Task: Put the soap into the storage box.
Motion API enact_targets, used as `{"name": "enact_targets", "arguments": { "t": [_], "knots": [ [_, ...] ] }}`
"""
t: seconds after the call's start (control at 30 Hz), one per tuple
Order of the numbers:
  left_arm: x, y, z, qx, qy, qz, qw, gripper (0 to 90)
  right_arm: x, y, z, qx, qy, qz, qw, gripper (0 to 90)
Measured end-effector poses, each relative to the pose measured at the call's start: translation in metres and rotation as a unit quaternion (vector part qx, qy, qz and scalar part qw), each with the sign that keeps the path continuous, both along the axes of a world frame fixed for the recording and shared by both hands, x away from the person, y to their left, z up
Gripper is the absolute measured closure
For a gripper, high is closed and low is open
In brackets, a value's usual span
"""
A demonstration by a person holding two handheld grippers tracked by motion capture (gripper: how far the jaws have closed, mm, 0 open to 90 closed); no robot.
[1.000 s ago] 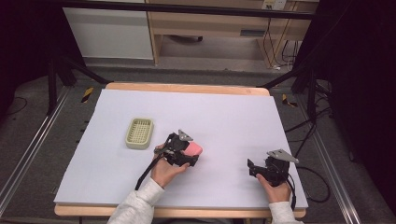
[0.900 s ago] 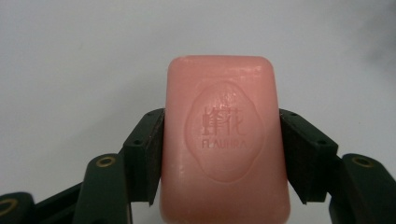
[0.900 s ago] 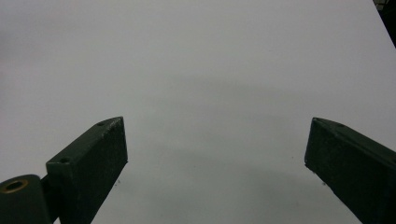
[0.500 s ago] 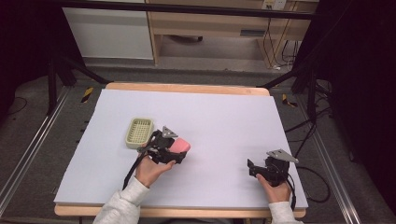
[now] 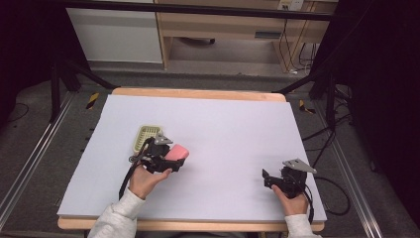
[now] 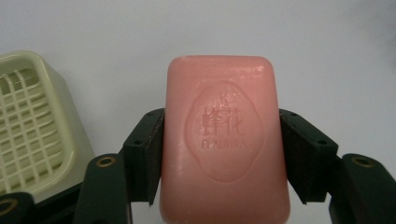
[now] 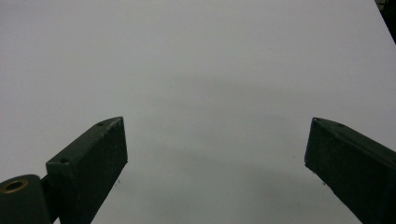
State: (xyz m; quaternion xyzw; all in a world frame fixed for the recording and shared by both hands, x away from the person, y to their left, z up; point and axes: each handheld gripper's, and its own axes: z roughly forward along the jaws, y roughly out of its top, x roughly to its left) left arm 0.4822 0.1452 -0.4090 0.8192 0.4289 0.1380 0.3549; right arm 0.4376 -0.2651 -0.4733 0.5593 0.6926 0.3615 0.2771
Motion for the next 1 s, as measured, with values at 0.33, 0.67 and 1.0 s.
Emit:
{"name": "enact_targets", "arguments": {
  "t": [0.33,0.67,1.0],
  "knots": [
    [0.004,0.022,0.007,-0.014,-0.009,0.028,0.9995,37.4,-0.001,0.000,0.000,-0.002,-0.001,0.002,1.0000,6.1],
    [0.010,0.043,0.012,-0.019,-0.016,0.060,0.9979,37.4,-0.002,0.001,0.001,-0.001,-0.002,0.005,1.0000,6.1],
    [0.018,0.052,0.014,-0.019,-0.020,0.078,0.9966,37.4,-0.002,0.001,0.000,-0.001,-0.003,0.005,1.0000,6.1]
  ]
}}
